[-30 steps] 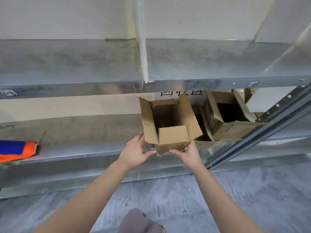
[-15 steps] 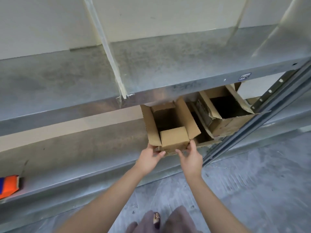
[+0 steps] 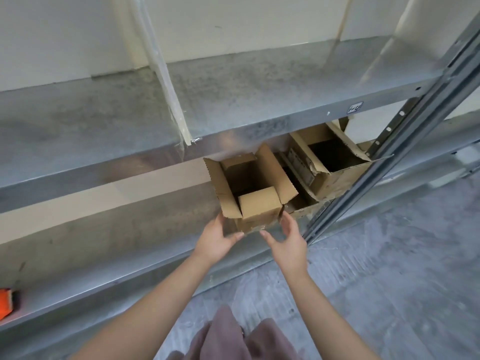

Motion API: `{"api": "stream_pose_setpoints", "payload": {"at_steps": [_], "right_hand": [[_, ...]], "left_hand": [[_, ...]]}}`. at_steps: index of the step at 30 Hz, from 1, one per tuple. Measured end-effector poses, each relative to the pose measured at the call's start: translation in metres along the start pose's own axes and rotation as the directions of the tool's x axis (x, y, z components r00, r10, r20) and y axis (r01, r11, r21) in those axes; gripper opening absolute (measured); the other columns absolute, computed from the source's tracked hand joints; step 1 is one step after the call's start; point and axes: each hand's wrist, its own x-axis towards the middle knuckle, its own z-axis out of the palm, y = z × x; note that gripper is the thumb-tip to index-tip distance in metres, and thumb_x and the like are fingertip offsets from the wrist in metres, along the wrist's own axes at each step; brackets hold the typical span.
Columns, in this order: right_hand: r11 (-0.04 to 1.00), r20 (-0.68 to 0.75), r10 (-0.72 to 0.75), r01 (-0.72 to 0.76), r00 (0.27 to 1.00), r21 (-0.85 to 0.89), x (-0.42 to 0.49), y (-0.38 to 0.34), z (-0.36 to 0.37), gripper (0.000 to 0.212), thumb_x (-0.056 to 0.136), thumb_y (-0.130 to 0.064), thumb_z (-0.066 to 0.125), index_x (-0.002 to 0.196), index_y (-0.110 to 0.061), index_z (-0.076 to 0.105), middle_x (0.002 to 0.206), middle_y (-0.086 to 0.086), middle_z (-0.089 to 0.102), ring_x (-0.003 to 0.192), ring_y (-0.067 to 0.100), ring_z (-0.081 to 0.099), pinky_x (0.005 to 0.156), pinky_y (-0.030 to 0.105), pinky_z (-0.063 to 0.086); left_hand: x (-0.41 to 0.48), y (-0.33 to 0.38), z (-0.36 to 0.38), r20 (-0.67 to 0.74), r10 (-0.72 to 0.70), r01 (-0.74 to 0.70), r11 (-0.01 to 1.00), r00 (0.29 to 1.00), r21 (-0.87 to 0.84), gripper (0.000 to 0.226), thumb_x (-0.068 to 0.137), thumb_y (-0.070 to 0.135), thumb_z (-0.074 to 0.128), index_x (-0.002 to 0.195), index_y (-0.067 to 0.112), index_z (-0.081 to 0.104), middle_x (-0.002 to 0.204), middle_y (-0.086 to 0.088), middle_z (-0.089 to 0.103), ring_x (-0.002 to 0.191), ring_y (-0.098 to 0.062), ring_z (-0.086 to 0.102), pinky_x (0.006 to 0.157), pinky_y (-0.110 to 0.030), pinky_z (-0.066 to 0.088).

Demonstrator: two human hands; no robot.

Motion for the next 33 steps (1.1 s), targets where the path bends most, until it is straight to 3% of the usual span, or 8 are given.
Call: {"api": "stream_pose_setpoints", "payload": {"at_steps": [4, 8, 13, 19, 25, 33], "right_hand": [[0.958, 0.0, -0.142, 0.137, 0.99, -0.253, -0.02, -0.006, -0.007, 0.073, 0.084, -0.047, 0.069, 0.146, -0.03, 0.035, 0.147, -0.004, 0.044, 0.138, 0.018, 0.035, 0.103, 0.037, 0.04], [0.809, 0.081, -0.39, 0.383, 0.917, -0.445, -0.032, -0.034, -0.012, 0.066, 0.091, -0.045, 0.057, 0.149, -0.03, 0.028, 0.154, 0.001, 0.031, 0.144, 0.022, 0.021, 0.108, 0.042, 0.036], [0.646, 0.255, -0.463, 0.52, 0.849, -0.559, -0.055, -0.075, 0.01, 0.062, 0.094, -0.052, 0.046, 0.149, -0.031, 0.028, 0.155, 0.006, 0.033, 0.143, 0.03, 0.023, 0.116, 0.047, 0.027], [0.551, 0.4, -0.482, 0.625, 0.78, -0.553, -0.132, -0.117, 0.071, 0.062, 0.095, -0.055, 0.041, 0.15, -0.031, 0.026, 0.158, 0.007, 0.028, 0.146, 0.029, 0.019, 0.119, 0.047, 0.018], [0.469, 0.506, -0.544, 0.742, 0.669, -0.479, -0.235, -0.156, 0.174, 0.06, 0.095, -0.052, 0.041, 0.149, -0.028, 0.032, 0.155, 0.006, 0.034, 0.144, 0.029, 0.024, 0.117, 0.049, 0.023], [0.466, 0.56, -0.613, 0.827, 0.558, -0.315, -0.4, -0.218, 0.355, 0.055, 0.09, -0.043, 0.053, 0.14, -0.02, 0.048, 0.137, 0.008, 0.052, 0.13, 0.033, 0.042, 0.106, 0.046, 0.038]], "left_hand": [[-0.022, -0.003, -0.008, -0.014, 0.127, -0.109, 0.896, 0.992, 0.43, 0.071, 0.091, 0.055, 0.052, 0.147, 0.016, 0.031, 0.151, -0.009, 0.035, 0.14, -0.027, 0.028, 0.113, -0.038, 0.026], [-0.043, 0.001, -0.036, -0.039, 0.265, -0.184, 0.761, 0.964, 0.623, 0.067, 0.093, 0.052, 0.048, 0.149, 0.02, 0.027, 0.155, -0.006, 0.029, 0.144, -0.028, 0.02, 0.116, -0.041, 0.016], [-0.088, -0.003, -0.089, -0.163, 0.324, -0.147, 0.748, 0.932, 0.647, 0.066, 0.093, 0.049, 0.05, 0.15, 0.021, 0.028, 0.152, -0.005, 0.032, 0.142, -0.028, 0.023, 0.116, -0.04, 0.012], [-0.169, -0.053, -0.157, -0.205, 0.339, -0.13, 0.746, 0.918, 0.653, 0.062, 0.094, 0.047, 0.049, 0.149, 0.025, 0.03, 0.154, -0.004, 0.03, 0.142, -0.026, 0.026, 0.116, -0.039, 0.017], [-0.26, -0.151, -0.25, -0.274, 0.256, -0.019, 0.761, 0.927, 0.648, 0.061, 0.094, 0.048, 0.049, 0.148, 0.025, 0.031, 0.152, -0.003, 0.034, 0.14, -0.024, 0.029, 0.113, -0.039, 0.023], [-0.399, -0.307, -0.383, -0.313, 0.16, 0.1, 0.734, 0.936, 0.672, 0.065, 0.088, 0.055, 0.042, 0.145, 0.024, 0.039, 0.146, -0.005, 0.043, 0.135, -0.026, 0.038, 0.111, -0.037, 0.026]]}}
